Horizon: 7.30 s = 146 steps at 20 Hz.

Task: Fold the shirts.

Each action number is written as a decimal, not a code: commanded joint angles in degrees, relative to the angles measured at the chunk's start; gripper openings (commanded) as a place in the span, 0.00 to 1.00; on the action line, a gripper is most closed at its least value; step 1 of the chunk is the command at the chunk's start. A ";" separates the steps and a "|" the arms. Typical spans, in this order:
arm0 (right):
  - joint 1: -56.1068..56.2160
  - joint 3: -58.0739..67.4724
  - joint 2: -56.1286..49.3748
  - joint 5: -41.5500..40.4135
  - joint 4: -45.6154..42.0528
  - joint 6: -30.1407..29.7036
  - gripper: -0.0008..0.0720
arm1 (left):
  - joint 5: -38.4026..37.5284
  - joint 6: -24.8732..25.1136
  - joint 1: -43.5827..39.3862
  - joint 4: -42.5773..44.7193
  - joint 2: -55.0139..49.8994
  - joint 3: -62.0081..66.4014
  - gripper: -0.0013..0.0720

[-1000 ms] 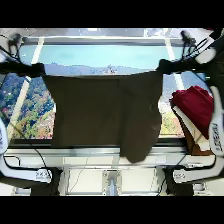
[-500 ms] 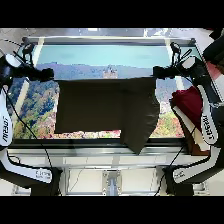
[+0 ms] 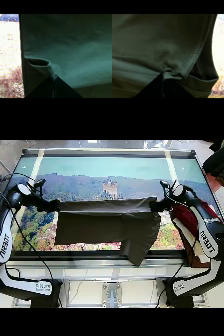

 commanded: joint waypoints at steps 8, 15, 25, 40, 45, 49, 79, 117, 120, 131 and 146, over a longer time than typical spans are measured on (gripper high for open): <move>0.26 1.75 3.89 12.26 0.46 0.28 0.65 | -0.55 -4.02 1.55 -0.52 3.89 -3.04 0.88; -6.84 -15.17 36.79 14.91 -5.62 2.91 0.65 | 1.86 -10.01 10.03 2.45 33.40 -26.38 0.88; -6.62 -56.11 44.17 7.17 22.62 10.82 0.55 | 18.86 -26.84 13.86 -19.78 44.78 -57.61 0.88; 3.26 -55.98 36.79 -6.01 27.69 10.51 0.30 | 28.50 -25.31 13.75 -27.23 34.21 -57.61 0.78; -1.97 -45.81 37.81 9.42 14.36 6.51 0.70 | 28.46 -25.31 13.77 -27.23 34.23 -57.61 0.78; -5.84 -44.98 43.98 11.26 3.74 14.49 0.70 | 28.46 -25.31 13.77 -27.21 34.21 -57.64 0.78; 6.40 -42.01 60.92 8.63 16.68 18.49 0.03 | 0.24 -9.16 18.45 -6.58 64.46 -45.97 0.03; -9.79 19.61 2.27 8.55 -11.02 6.54 0.57 | 10.56 -21.68 -3.32 20.35 20.37 -5.66 0.97; -13.11 19.54 1.70 5.18 -9.20 8.46 0.57 | 10.23 -21.68 -4.55 18.62 20.72 -5.70 0.97; -13.22 19.54 -16.28 15.02 24.92 -3.17 0.75 | 9.60 -21.68 -6.23 16.31 20.52 -5.77 0.97; -2.89 19.56 -22.84 19.19 23.28 -5.66 0.60 | 9.57 -21.68 -6.23 16.06 20.48 -5.77 0.97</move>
